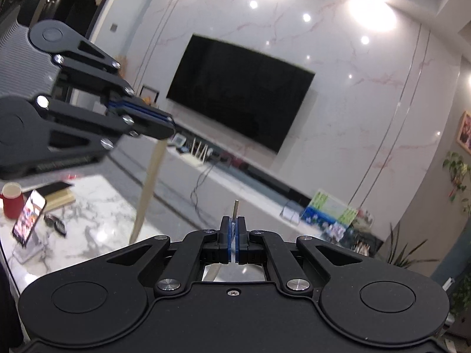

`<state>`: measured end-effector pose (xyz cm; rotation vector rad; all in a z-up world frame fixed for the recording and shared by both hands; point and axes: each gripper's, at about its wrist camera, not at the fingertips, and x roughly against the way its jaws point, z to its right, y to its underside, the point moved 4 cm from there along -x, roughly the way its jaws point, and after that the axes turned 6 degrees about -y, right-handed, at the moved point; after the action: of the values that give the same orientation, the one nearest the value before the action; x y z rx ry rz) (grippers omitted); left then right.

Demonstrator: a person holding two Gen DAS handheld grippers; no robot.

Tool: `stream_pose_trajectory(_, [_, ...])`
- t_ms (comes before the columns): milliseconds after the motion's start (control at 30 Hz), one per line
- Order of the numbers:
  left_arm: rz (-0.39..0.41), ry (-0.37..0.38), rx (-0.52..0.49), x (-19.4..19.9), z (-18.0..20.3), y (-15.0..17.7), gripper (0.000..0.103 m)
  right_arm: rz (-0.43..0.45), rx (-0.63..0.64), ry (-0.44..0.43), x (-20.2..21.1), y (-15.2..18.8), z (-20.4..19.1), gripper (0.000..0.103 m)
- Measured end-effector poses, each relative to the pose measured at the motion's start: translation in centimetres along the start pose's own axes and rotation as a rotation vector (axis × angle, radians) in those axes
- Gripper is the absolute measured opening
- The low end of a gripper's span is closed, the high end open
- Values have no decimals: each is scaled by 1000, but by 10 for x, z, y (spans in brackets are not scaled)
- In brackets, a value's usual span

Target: Lace up shoes with both hands

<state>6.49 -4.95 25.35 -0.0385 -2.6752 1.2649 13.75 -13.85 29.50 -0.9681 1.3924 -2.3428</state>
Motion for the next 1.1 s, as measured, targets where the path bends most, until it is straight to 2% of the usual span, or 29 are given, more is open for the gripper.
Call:
stream_pose_trajectory(200, [-111,103,-35,-19,18,37,2,-106,23,-75,-35,43,-12,0])
stream_pose_trajectory(500, [-271,271,-55,-54,46,114,2,-293,149,-235,-95,126,-51,1])
stream_pose_trajectory(633, [-336,338,-67,-66,57,148,2,-349,172,-295,-118,153,-61,1])
stream_pose_trajectory(767, [-376,414,-80,-74,68,173,2,-403,187,-368,-140,181,-73,1])
stream_pose_trajectory(900, [-390,548,-79,-70,88,196,3,-453,207,-457,-163,206,-90,1])
stream_pose_trajectory(1000, [-420,588,-92,-75,101,211,5,-475,220,-514,-176,217,-103,1])
stream_pose_trajectory(1100, [-439,633,-64,-82,109,225,5,-476,219,-568,-184,224,-114,1])
